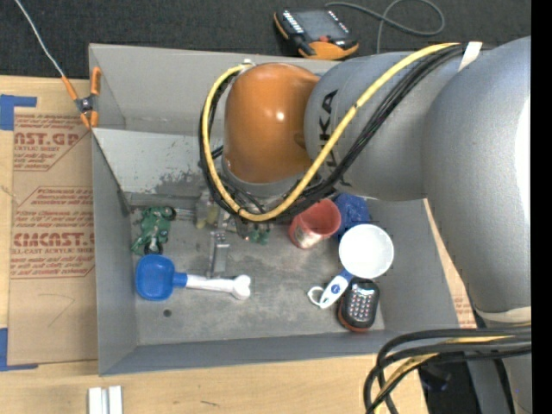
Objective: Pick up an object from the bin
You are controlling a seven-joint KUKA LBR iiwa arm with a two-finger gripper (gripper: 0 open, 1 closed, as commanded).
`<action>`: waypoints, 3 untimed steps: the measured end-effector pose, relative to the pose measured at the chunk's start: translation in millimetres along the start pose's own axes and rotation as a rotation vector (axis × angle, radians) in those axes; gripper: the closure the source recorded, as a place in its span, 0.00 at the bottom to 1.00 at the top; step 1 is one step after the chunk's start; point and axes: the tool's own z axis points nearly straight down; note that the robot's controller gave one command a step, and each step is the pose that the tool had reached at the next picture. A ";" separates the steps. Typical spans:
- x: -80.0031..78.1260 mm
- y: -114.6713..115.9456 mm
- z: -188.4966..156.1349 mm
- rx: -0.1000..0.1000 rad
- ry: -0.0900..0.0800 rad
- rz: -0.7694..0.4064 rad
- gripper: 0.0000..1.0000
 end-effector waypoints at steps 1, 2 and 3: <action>15.7 49.9 104.7 -0.001 0.004 -0.026 0.00; 65.7 43.0 101.4 -0.001 0.007 -0.113 0.00; 64.0 43.1 101.2 -0.002 0.004 -0.112 1.00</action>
Offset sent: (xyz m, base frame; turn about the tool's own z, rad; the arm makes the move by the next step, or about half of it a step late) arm -0.0137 0.0474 -0.1003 -0.0218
